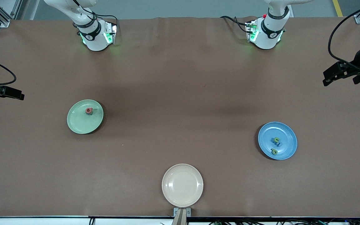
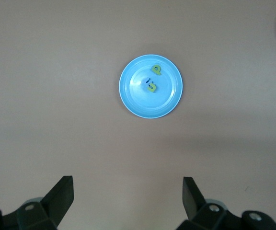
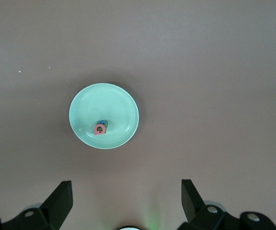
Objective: Sort upper and lower case letters into plates
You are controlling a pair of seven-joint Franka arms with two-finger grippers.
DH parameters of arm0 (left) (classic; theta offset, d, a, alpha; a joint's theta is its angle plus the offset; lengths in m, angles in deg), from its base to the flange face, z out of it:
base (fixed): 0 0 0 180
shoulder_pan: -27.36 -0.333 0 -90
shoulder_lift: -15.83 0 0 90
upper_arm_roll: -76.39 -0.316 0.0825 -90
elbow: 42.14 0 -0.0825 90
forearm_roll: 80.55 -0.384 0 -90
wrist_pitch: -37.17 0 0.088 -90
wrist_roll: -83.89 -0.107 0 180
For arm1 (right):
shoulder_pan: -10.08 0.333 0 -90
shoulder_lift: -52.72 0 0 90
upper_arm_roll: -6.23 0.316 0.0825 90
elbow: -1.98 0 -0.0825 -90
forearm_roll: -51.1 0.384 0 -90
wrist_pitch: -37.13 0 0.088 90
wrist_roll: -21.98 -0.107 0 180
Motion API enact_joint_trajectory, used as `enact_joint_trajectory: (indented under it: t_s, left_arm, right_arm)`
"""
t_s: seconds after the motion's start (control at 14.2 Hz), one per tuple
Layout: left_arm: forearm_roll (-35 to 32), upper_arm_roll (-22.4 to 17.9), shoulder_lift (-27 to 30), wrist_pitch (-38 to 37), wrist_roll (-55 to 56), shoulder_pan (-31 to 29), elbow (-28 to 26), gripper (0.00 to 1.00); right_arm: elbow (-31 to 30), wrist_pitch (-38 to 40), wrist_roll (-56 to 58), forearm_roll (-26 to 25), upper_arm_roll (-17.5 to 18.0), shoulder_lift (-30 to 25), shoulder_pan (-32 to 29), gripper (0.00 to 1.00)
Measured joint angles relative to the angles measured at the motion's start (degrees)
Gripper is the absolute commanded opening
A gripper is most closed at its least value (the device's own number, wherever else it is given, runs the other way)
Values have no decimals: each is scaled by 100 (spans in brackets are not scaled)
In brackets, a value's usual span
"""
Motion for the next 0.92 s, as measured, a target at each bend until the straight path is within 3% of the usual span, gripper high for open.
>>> enact_joint_trajectory:
  t_s: [0.92]
  left_arm:
    - [220, -18, 33, -46, 0, -6, -29, 100]
  right_arm:
    - [-1392, -594, 1, 25, 6, -1501, 155, 100]
